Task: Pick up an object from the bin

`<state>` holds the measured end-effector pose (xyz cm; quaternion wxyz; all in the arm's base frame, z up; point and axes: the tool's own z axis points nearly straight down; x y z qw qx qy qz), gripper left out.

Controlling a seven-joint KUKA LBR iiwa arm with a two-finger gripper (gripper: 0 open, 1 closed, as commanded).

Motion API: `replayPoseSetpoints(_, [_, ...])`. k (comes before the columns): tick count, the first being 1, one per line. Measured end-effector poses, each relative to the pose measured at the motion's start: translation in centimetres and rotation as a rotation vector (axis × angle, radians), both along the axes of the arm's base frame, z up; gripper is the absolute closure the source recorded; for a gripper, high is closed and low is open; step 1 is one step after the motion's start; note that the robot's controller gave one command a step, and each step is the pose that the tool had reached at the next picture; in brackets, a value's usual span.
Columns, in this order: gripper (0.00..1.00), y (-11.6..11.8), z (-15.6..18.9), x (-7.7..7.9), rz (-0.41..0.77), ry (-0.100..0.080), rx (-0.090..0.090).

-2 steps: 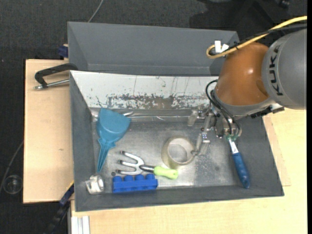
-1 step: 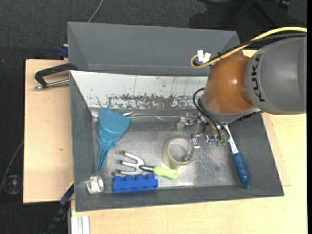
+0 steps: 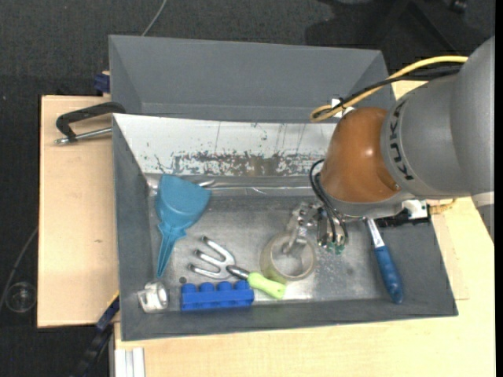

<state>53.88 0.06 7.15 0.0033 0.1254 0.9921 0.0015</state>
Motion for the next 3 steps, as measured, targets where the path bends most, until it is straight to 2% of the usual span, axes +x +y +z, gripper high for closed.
replayPoseSetpoints(3, [1.0,0.0,1.6,-0.1,0.0,0.001,0.0])
